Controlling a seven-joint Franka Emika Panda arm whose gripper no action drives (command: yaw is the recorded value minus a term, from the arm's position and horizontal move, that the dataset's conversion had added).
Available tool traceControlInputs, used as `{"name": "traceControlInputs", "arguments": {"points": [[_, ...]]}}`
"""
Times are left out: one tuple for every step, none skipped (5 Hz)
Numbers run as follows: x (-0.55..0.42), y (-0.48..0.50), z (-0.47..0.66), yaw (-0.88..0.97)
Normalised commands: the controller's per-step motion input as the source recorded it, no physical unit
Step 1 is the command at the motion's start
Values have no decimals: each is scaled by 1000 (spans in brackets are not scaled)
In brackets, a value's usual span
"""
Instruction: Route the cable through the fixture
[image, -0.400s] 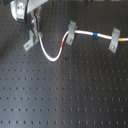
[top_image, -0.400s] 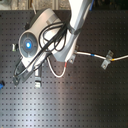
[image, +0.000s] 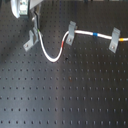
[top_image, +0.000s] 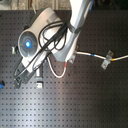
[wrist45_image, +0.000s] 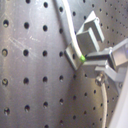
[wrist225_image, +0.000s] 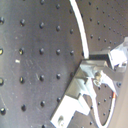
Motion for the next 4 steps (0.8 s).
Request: {"name": "traceControlInputs", "arguments": {"points": [[-10,12,-289,354],[81,279,-342,540],[157,197,-390,560],[255,134,-208,391]]}}
